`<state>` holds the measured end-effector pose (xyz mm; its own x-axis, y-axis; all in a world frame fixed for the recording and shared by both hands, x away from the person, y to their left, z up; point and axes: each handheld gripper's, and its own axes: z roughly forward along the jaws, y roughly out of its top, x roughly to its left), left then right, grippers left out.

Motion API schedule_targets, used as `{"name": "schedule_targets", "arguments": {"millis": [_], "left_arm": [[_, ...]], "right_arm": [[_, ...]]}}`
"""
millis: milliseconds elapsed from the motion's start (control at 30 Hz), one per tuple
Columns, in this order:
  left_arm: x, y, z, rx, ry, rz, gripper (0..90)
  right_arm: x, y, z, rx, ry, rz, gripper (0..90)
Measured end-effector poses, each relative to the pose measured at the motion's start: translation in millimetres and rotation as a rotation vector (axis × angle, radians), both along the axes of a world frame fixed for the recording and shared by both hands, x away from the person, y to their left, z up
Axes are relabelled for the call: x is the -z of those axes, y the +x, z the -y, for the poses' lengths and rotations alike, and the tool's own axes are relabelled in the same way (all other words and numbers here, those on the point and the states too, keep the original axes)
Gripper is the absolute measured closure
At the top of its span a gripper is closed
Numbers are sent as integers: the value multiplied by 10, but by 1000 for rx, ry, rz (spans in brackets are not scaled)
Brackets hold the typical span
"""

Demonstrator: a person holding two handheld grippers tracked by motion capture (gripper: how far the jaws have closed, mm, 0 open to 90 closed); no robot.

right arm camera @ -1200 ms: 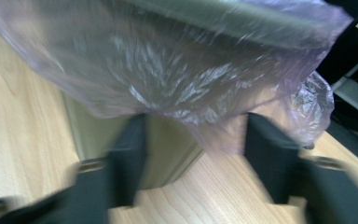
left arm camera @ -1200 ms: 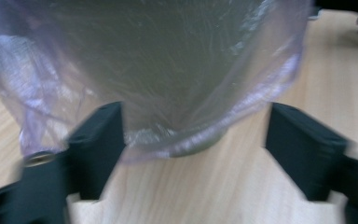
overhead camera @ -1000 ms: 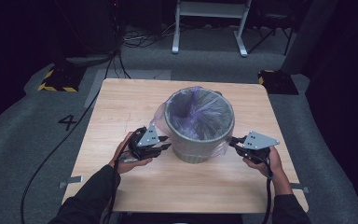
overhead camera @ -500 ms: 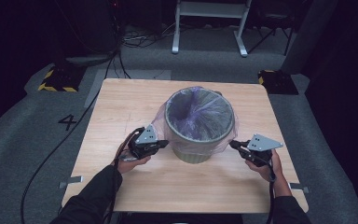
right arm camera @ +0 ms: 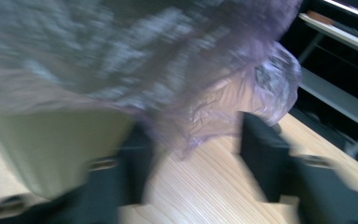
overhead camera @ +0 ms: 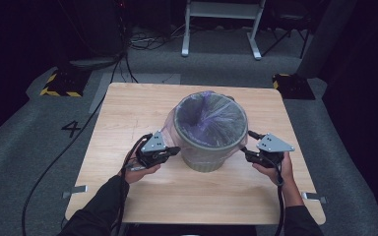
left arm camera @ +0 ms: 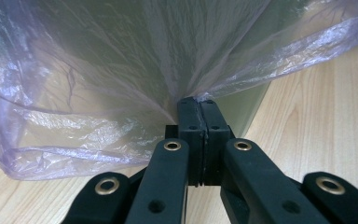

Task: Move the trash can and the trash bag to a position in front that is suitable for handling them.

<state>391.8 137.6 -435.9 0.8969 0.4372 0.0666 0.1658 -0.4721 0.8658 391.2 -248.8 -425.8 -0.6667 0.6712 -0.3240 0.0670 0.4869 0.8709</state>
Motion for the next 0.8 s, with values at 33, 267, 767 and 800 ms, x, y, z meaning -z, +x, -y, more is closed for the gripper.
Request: {"name": "schedule_targets", "arguments": {"millis": [33, 267, 767, 800], "left_arm": [[5, 8, 2, -3, -2, -3, 894], [47, 44, -10, -12, -12, -25, 897], [325, 163, -21, -30, 35, -94, 897], [342, 172, -16, -33, 44, -95, 897]], "right_arm": [[4, 2, -9, -8, 1, 1, 619], [26, -24, 26, -64, 24, -1, 900], [332, 116, 94, -21, -91, -211, 900], [364, 145, 77, -16, -97, -229, 900]]}}
